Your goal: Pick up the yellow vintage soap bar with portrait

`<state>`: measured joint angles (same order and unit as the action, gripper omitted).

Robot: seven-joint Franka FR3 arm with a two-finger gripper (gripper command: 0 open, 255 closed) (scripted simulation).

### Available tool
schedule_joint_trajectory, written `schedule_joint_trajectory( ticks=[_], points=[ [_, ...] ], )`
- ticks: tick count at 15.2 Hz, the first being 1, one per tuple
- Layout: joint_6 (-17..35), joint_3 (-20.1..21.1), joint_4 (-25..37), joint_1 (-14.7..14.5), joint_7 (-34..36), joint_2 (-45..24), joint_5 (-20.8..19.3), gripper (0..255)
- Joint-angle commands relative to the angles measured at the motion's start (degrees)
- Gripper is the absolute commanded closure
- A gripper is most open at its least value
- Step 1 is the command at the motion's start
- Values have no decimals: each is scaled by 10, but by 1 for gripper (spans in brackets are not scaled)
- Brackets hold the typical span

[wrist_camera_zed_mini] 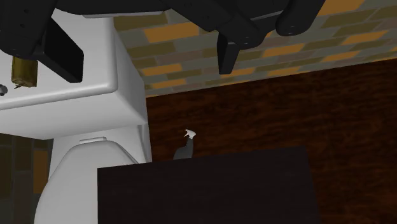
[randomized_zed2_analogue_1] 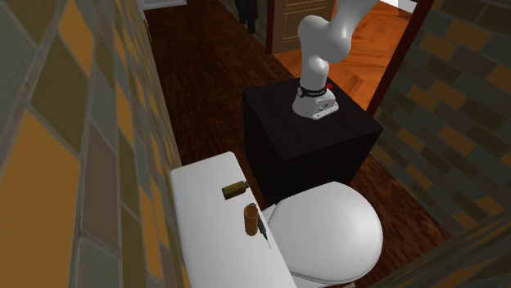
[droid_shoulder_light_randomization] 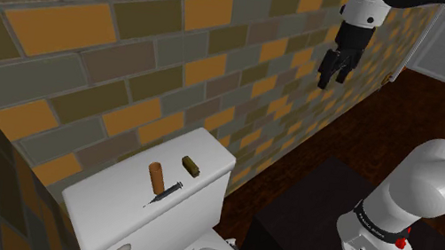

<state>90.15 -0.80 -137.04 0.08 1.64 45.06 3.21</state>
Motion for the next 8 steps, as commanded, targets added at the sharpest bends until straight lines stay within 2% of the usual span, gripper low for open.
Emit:
schedule_joint_trajectory(
  ticks=[1,8],
  points=[
    [0,0,0,0,0,0,0,0],
    [101,76,-30,-28,65,-67,37,0]
  ],
)
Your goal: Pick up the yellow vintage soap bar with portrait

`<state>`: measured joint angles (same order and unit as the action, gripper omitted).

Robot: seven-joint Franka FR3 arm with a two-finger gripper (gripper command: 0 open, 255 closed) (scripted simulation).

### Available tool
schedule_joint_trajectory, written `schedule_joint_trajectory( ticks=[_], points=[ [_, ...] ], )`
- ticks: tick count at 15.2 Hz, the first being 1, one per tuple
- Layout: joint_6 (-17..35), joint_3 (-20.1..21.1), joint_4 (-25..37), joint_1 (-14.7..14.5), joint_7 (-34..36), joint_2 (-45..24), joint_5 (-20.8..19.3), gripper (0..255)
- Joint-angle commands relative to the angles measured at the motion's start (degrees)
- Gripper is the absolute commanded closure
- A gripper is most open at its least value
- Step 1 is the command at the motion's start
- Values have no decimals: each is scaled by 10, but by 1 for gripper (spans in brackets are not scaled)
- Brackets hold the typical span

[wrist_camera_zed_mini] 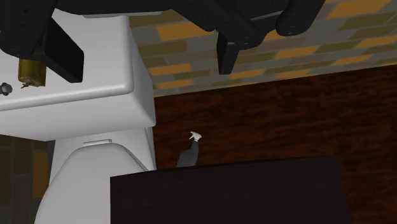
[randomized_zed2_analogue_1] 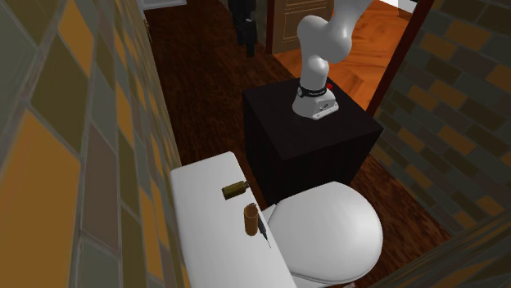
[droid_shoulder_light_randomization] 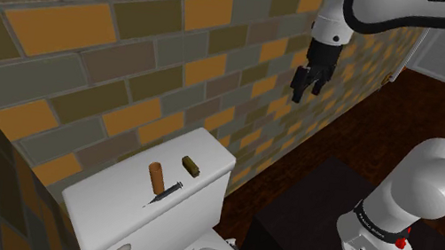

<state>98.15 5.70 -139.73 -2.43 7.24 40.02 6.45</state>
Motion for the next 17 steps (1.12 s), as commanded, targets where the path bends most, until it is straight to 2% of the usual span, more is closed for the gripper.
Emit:
schedule_joint_trajectory(
  ticks=[1,10,17],
  points=[
    [36,21,-5,-7,18,-29,9,0],
    [163,116,17,-30,107,-175,19,0],
    [244,181,75,-38,195,-320,-26,0]
  ],
)
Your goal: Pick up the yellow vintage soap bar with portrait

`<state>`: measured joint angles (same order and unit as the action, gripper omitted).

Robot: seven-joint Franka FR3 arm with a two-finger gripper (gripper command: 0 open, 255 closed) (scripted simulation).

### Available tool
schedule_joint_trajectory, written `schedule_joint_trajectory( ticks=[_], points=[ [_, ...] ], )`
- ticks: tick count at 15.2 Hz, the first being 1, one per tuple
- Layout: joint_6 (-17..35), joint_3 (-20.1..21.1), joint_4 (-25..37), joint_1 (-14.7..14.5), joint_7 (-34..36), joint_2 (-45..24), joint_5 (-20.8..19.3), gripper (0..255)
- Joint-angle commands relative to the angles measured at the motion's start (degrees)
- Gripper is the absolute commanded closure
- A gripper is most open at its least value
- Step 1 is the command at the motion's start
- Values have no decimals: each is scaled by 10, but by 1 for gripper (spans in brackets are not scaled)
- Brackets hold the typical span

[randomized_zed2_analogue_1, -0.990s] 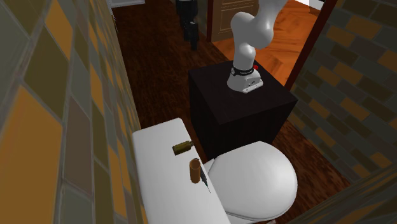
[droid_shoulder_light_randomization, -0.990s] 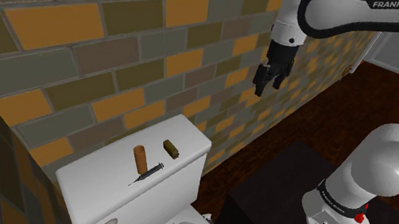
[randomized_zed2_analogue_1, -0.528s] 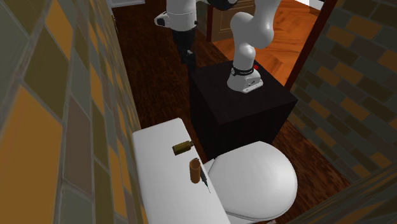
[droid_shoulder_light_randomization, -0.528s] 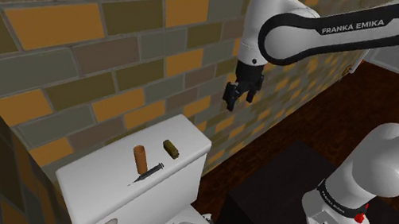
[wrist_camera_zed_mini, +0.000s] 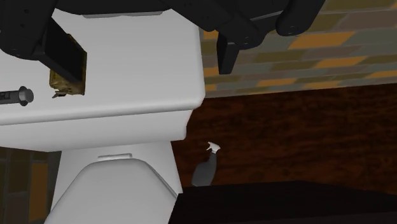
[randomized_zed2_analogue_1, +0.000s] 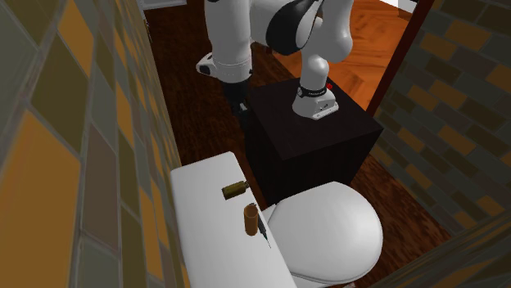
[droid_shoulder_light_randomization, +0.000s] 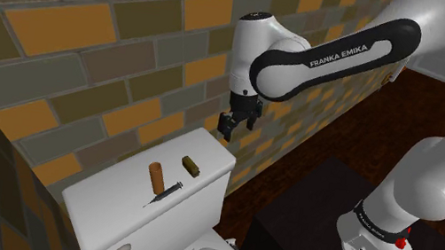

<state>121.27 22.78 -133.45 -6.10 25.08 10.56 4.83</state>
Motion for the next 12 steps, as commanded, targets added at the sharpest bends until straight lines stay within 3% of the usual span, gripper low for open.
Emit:
schedule_joint_trajectory(
  ticks=[1,6,12],
  points=[
    [21,18,24,-3,32,-48,-21,0],
    [54,40,91,-22,110,-166,-92,0],
    [63,33,197,-74,193,-309,-179,0]
  ],
)
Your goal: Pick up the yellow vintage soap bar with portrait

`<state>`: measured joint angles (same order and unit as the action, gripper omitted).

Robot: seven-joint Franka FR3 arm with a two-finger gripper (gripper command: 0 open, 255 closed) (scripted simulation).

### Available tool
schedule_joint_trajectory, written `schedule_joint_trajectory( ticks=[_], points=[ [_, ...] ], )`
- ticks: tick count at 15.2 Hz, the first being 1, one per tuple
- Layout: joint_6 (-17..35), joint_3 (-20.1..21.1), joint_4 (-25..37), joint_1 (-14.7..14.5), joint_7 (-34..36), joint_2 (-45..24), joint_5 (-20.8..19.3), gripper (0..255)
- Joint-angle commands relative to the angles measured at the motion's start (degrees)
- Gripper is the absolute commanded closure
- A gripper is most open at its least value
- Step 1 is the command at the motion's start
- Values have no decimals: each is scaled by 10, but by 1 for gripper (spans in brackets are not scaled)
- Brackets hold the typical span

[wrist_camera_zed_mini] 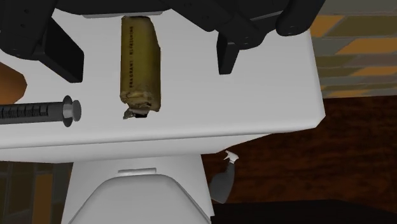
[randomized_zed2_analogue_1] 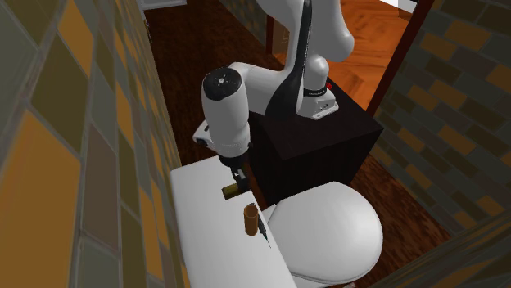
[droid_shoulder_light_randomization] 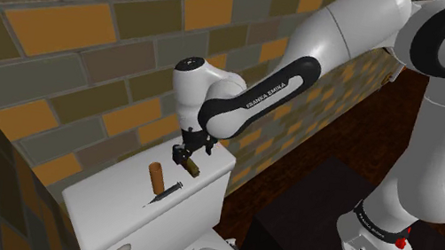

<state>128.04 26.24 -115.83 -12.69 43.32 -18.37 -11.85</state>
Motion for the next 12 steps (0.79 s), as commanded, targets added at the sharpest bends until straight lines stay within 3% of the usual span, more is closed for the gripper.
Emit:
schedule_joint_trajectory(
  ticks=[1,10,11,12],
  points=[
    [-6,-4,31,-14,16,-32,-18,0],
    [38,-18,23,-24,32,-71,-42,0],
    [39,-18,22,-24,32,-71,-42,255],
    [39,-18,22,-24,32,-71,-42,255]
  ],
)
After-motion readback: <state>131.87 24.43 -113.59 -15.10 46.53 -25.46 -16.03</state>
